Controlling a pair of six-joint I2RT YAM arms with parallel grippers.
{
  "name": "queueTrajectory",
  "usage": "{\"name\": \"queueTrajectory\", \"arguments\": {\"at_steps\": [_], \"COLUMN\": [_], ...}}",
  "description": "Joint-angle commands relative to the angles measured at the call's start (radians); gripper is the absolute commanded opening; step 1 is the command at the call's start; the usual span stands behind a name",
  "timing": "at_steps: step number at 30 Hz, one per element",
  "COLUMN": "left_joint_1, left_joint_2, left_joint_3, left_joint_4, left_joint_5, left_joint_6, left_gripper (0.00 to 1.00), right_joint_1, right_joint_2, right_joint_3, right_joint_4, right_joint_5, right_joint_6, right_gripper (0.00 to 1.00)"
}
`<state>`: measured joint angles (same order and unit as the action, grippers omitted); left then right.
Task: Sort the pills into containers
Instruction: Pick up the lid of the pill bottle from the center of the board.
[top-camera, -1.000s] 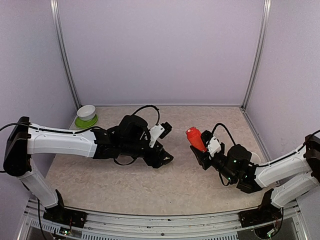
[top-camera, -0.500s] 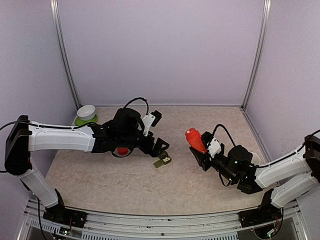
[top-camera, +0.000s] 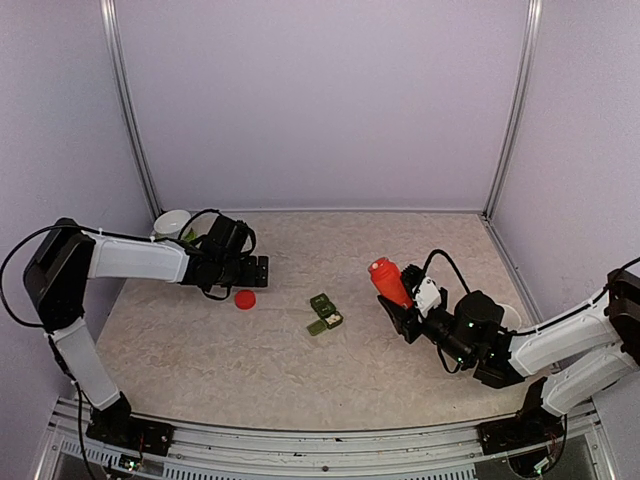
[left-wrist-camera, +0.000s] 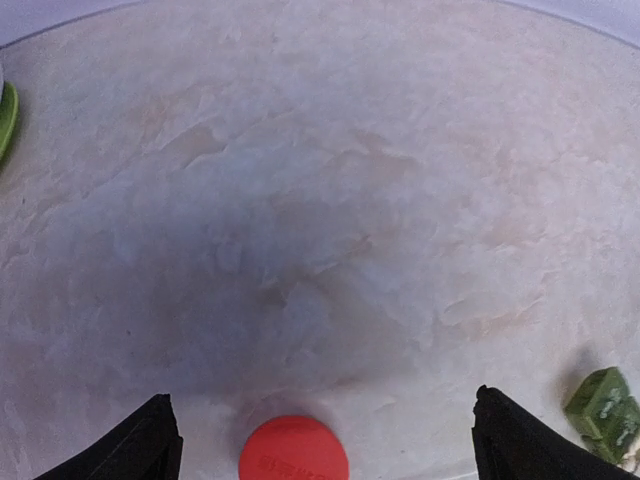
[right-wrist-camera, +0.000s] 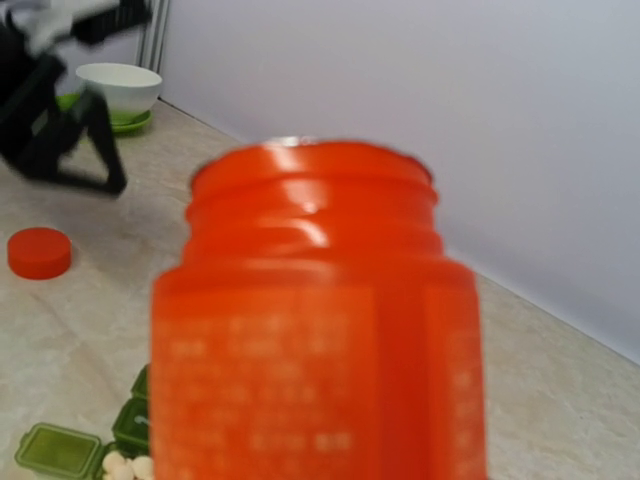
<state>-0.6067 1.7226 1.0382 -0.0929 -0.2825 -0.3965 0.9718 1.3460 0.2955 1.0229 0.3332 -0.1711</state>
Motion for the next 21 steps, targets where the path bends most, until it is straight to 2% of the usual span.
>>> {"name": "queueTrajectory", "arguments": {"at_steps": [1,9,15,21], "left_joint_1": [0.001,0.000,-0.003,-0.004], "left_joint_2": [0.085,0.128,0.122,0.143], "left_joint_3": [0.016,0.010,-0.005,-0.004], "left_joint_4": [-0.097,-0.106,-0.083,-0.083], "left_joint_5": [-0.064,-0.050,-0.009,-0.007], "left_joint_6": [-0.061,-0.076,-0.077,-0.076], "left_gripper": [0.99,0.98,0.86,0.82], "right_joint_1": [-0.008,-0.008,-0.008,-0.008], "right_joint_2": [0.008,0.009,0.016,0.019], "right_joint_3": [0.004,0.007,0.013,0.016], "right_joint_4": [0.039,0.030,0.023,0.022], "right_joint_5": [-0.009,-0.012,-0.011,-0.013], "right_joint_6": [0.000,0.002,0.004,0.004], "right_gripper": [0.46,0.46,0.46,0.46]}}
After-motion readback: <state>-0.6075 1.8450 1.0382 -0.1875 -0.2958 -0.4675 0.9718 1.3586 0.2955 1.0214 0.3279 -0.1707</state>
